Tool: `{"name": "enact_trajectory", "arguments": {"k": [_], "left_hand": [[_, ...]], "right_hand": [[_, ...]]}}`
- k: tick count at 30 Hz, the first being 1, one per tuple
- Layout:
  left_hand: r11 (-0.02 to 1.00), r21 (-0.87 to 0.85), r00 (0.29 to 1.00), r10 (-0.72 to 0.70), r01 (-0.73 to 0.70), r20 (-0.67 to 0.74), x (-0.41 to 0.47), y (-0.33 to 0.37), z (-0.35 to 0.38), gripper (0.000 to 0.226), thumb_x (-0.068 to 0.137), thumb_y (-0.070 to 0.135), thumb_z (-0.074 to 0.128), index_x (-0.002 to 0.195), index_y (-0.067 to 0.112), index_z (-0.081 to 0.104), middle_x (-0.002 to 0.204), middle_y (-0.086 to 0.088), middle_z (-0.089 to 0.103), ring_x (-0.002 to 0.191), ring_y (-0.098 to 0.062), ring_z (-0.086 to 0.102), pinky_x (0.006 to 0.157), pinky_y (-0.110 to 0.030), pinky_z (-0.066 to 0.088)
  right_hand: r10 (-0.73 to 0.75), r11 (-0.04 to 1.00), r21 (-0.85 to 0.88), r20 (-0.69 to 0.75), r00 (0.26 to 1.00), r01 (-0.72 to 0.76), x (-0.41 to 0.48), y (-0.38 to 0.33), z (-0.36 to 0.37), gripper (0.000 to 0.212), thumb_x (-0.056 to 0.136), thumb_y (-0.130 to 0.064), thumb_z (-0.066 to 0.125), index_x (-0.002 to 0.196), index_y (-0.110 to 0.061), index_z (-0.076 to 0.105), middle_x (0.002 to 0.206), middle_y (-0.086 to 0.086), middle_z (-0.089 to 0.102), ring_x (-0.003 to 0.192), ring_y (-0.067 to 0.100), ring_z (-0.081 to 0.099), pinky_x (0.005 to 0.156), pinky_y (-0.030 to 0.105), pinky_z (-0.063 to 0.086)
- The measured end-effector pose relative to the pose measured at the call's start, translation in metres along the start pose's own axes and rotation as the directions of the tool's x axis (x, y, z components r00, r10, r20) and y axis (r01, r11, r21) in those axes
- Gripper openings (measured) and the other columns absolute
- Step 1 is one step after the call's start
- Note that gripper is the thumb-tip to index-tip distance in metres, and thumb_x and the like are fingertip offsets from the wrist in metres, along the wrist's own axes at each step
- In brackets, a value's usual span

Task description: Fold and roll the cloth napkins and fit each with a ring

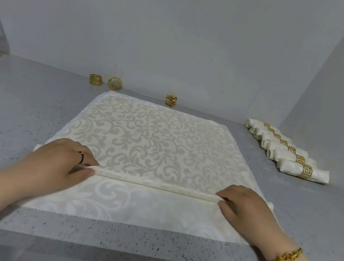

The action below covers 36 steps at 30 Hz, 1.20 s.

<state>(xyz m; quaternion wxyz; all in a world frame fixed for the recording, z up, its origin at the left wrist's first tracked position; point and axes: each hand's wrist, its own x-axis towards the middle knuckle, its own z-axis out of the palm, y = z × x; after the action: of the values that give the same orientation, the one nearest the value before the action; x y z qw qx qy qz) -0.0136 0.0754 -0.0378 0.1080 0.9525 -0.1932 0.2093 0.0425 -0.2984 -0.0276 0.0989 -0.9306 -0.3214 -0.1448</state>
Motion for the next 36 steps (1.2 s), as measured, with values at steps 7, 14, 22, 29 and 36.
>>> {"name": "enact_trajectory", "arguments": {"k": [7,14,22,29,36], "left_hand": [[0.979,-0.175,0.995,-0.097,0.101,0.030,0.000,-0.005,-0.008,0.027,0.071,0.061,0.030,0.068,0.047,0.053,0.087,0.048,0.051,0.094,0.016,0.044,0.071,-0.008,0.033],[0.918,-0.248,0.948,-0.278,0.309,0.155,-0.004,0.004,-0.009,0.022,0.088,0.027,0.055,0.079,0.046,0.049,0.083,0.021,0.060,0.085,0.004,0.055,0.072,-0.009,0.039],[0.967,-0.185,0.981,-0.153,0.173,0.119,-0.016,0.003,-0.013,0.016,0.069,0.056,0.051,0.070,0.072,0.050,0.100,0.050,0.045,0.095,0.019,0.045,0.075,-0.013,0.040],[0.951,-0.193,0.971,-0.232,0.240,0.067,-0.020,0.002,-0.016,0.011,0.068,0.061,0.053,0.077,0.055,0.056,0.098,0.049,0.048,0.088,0.005,0.049,0.084,-0.024,0.040],[0.903,-0.135,0.911,-0.392,0.407,0.129,0.001,-0.003,-0.007,0.014,0.091,0.025,0.049,0.092,0.029,0.063,0.095,0.011,0.063,0.093,-0.012,0.054,0.079,-0.021,0.035]], "right_hand": [[0.239,0.929,0.263,0.111,0.965,-0.261,-0.001,-0.001,-0.010,0.021,0.091,-0.014,0.051,0.107,-0.014,0.065,0.087,-0.022,0.052,0.084,-0.004,0.048,0.075,-0.003,0.034],[0.280,0.913,0.271,0.121,0.952,-0.303,0.000,-0.008,-0.011,0.015,0.090,-0.011,0.052,0.099,-0.021,0.057,0.092,-0.011,0.050,0.088,0.008,0.048,0.073,0.001,0.035],[0.154,0.981,0.116,0.029,0.988,-0.156,-0.013,-0.006,-0.008,0.012,0.086,-0.012,0.059,0.093,-0.009,0.068,0.087,-0.006,0.054,0.090,0.015,0.049,0.074,0.006,0.031],[0.185,0.976,0.113,0.039,0.982,-0.188,-0.014,-0.002,-0.010,0.021,0.088,-0.017,0.056,0.107,-0.013,0.064,0.095,-0.010,0.053,0.094,0.007,0.046,0.076,0.000,0.031],[0.299,0.942,0.148,0.047,0.953,-0.302,0.008,0.000,-0.008,0.025,0.095,-0.017,0.042,0.111,-0.012,0.061,0.110,-0.003,0.061,0.101,0.010,0.051,0.076,0.011,0.028]]}}
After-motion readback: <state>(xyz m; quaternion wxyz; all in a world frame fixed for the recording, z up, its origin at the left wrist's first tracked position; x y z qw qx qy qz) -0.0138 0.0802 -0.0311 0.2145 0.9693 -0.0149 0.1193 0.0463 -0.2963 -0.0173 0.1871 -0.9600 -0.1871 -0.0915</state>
